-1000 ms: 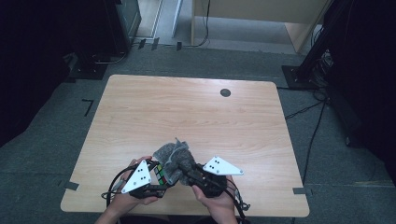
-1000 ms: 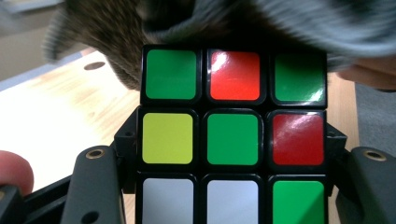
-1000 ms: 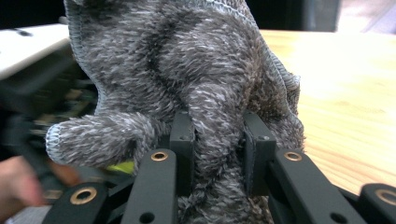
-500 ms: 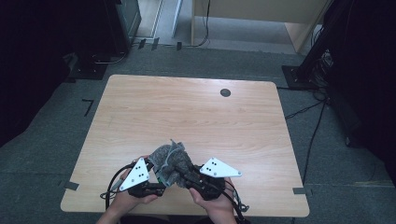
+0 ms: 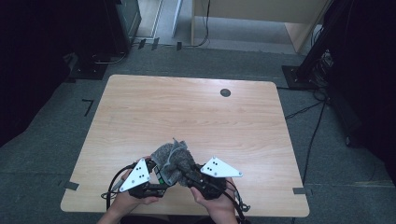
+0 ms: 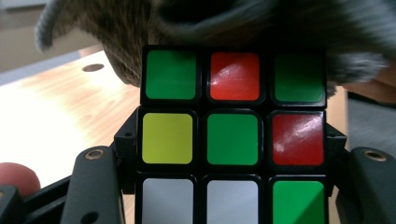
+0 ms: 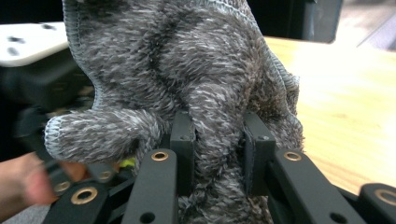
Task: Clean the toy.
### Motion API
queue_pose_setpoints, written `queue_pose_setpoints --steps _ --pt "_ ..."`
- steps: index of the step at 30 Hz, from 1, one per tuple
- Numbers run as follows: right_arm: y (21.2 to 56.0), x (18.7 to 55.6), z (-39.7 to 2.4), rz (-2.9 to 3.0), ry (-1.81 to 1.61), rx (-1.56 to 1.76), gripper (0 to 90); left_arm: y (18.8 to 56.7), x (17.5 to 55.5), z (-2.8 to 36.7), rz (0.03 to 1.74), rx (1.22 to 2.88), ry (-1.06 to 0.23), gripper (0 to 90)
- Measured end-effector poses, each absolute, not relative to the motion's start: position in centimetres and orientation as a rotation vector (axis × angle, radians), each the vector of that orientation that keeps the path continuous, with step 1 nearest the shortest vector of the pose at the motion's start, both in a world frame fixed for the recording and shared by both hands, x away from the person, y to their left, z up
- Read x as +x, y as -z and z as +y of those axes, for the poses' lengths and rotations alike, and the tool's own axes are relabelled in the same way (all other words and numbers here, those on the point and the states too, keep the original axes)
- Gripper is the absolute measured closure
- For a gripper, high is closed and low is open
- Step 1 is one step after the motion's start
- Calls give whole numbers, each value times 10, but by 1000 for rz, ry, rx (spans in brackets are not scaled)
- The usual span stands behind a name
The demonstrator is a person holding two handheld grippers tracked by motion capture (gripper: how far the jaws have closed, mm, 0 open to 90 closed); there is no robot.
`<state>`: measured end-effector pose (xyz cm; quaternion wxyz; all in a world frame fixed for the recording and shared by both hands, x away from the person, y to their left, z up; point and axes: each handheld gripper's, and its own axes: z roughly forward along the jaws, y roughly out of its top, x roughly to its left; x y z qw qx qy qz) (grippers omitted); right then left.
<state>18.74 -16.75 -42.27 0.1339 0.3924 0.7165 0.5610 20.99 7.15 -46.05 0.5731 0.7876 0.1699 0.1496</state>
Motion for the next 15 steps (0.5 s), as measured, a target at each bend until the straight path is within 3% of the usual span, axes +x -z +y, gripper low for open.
queue_pose_setpoints --steps 4,9,15 --pt "430 195 -179 2056 -1532 1278 715 460 210 71 404 1837 -350 339" --pt "411 181 -167 2087 -1678 1121 714 461 212 71 421 1834 -336 339" --pt "431 195 -177 2074 -1509 1277 714 461 209 72 366 1836 -341 340"
